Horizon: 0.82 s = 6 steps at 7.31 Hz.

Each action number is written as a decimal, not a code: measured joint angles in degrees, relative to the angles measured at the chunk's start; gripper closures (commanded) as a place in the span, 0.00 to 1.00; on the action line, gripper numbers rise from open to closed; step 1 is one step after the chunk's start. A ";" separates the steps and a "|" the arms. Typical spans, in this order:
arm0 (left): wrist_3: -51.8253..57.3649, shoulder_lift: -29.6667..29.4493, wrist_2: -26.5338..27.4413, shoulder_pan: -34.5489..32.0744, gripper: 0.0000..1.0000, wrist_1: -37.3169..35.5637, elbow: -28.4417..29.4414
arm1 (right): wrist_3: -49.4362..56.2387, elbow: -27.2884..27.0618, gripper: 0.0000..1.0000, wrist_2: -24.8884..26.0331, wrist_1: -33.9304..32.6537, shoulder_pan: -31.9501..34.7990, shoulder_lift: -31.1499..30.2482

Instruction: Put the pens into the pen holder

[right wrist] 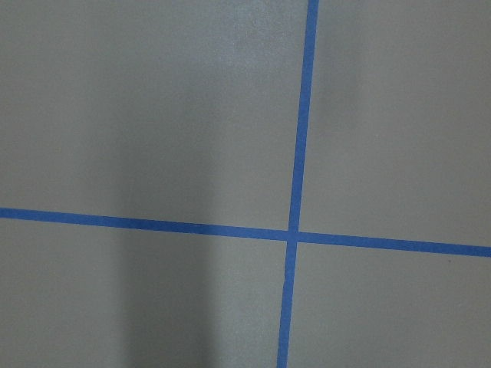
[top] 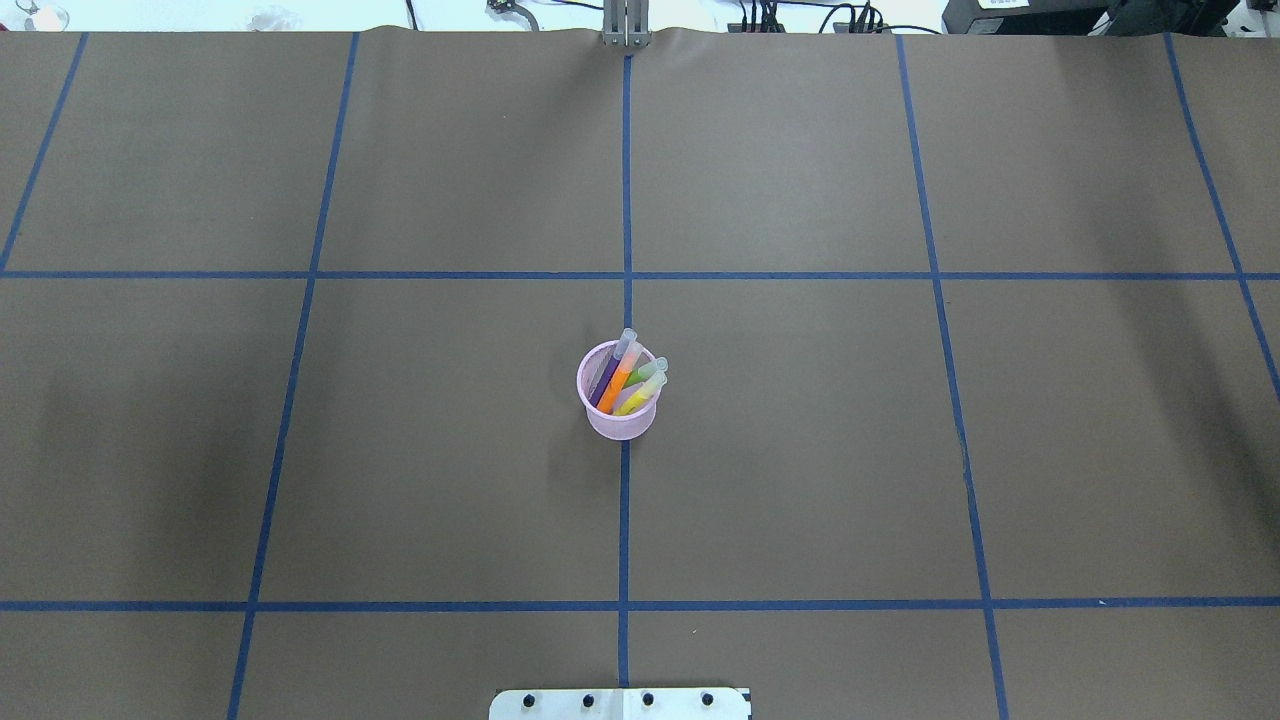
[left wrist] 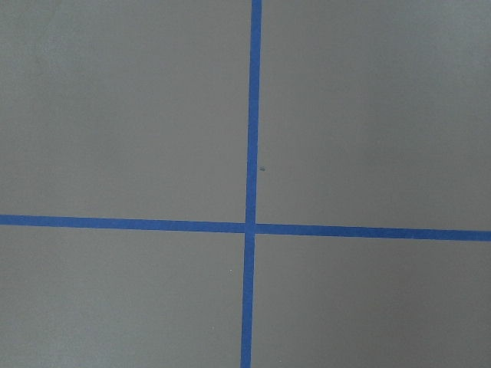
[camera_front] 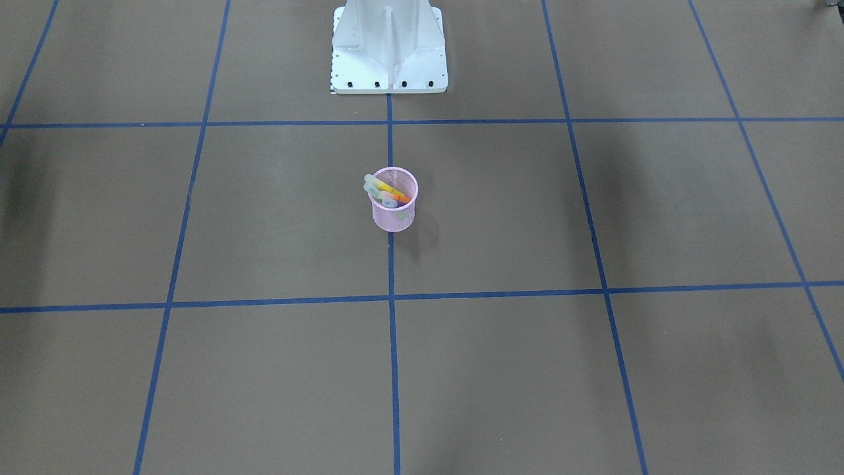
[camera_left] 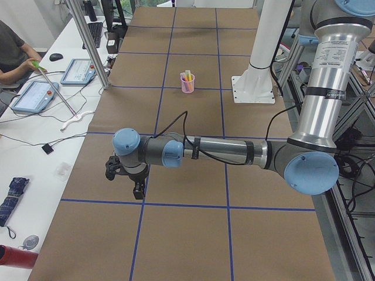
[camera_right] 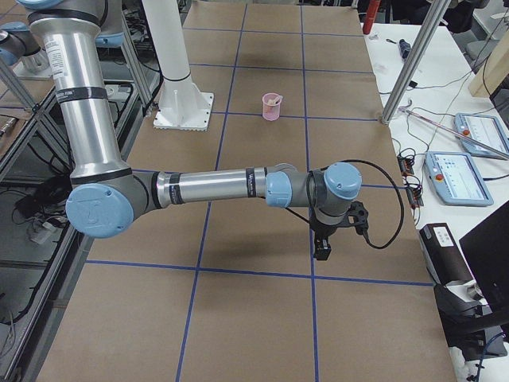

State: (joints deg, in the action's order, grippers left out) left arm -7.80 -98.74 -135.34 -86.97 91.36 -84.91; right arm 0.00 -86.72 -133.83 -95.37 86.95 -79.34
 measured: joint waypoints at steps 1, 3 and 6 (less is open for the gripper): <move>-0.02 0.15 -0.08 -0.03 0.00 0.09 -0.15 | -0.02 -0.30 0.00 0.02 -0.23 -0.02 0.02; -0.16 0.19 -0.22 -0.03 0.00 0.02 -0.82 | -0.02 -0.65 0.00 0.03 -0.28 -0.02 -0.21; -0.14 0.30 -0.29 -0.04 0.00 0.03 -2.20 | 0.00 -1.07 0.00 0.02 -0.18 -0.02 -0.55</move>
State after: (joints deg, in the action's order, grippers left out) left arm -7.94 -98.44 -135.64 -87.01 91.40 -87.12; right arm 0.00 -87.80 -133.80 -95.55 86.92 -79.89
